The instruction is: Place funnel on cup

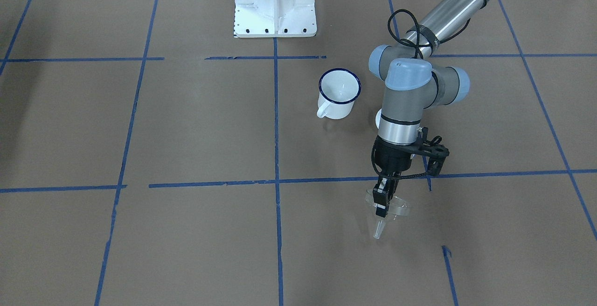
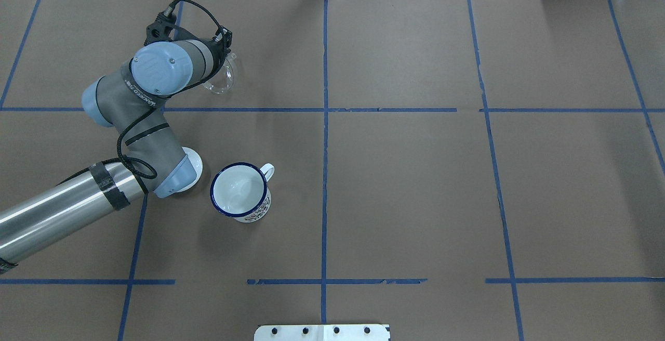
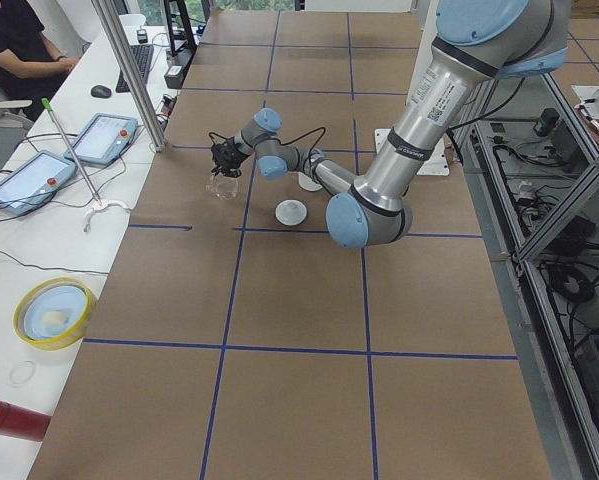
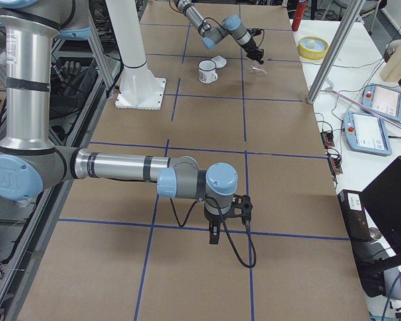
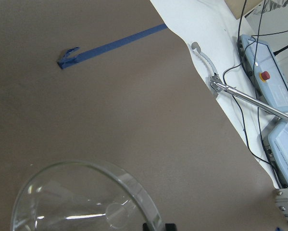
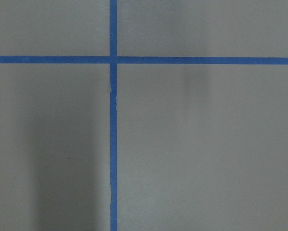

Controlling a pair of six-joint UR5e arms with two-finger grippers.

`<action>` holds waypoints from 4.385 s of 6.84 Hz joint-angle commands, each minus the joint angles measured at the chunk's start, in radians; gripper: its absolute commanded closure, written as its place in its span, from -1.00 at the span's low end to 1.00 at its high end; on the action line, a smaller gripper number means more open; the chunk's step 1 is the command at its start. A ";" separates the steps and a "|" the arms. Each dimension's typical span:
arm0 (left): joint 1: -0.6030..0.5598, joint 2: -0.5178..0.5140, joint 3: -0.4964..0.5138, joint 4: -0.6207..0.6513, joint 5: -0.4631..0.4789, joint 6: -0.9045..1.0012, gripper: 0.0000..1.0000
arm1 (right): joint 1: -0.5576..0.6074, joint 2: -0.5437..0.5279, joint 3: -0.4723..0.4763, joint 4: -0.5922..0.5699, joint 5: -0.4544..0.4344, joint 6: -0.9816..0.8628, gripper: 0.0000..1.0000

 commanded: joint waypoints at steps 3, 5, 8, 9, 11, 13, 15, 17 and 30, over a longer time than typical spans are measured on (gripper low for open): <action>-0.116 0.082 -0.400 0.280 -0.258 0.172 1.00 | 0.000 0.000 0.000 0.000 0.000 0.000 -1.00; -0.118 0.078 -0.617 0.613 -0.296 0.297 1.00 | 0.000 0.000 -0.002 0.000 0.000 0.000 -1.00; 0.015 0.027 -0.816 1.063 -0.347 0.441 1.00 | 0.000 0.000 0.000 0.000 0.000 0.000 -1.00; 0.112 -0.026 -0.798 1.160 -0.316 0.450 1.00 | 0.000 0.000 0.000 0.000 0.000 0.000 -1.00; 0.245 -0.097 -0.712 1.236 -0.238 0.450 1.00 | 0.000 0.000 0.000 0.000 0.000 0.000 -1.00; 0.313 -0.106 -0.660 1.236 -0.162 0.450 1.00 | 0.000 0.000 0.000 0.000 0.000 0.000 -1.00; 0.320 -0.128 -0.618 1.233 -0.155 0.450 1.00 | 0.000 0.000 0.000 0.000 0.000 0.000 -1.00; 0.343 -0.131 -0.582 1.225 -0.118 0.450 1.00 | 0.000 0.000 0.000 0.000 0.000 0.000 -1.00; -0.085 0.046 -0.762 1.060 -0.330 1.018 -1.00 | 0.000 0.000 0.000 0.000 0.000 0.000 -1.00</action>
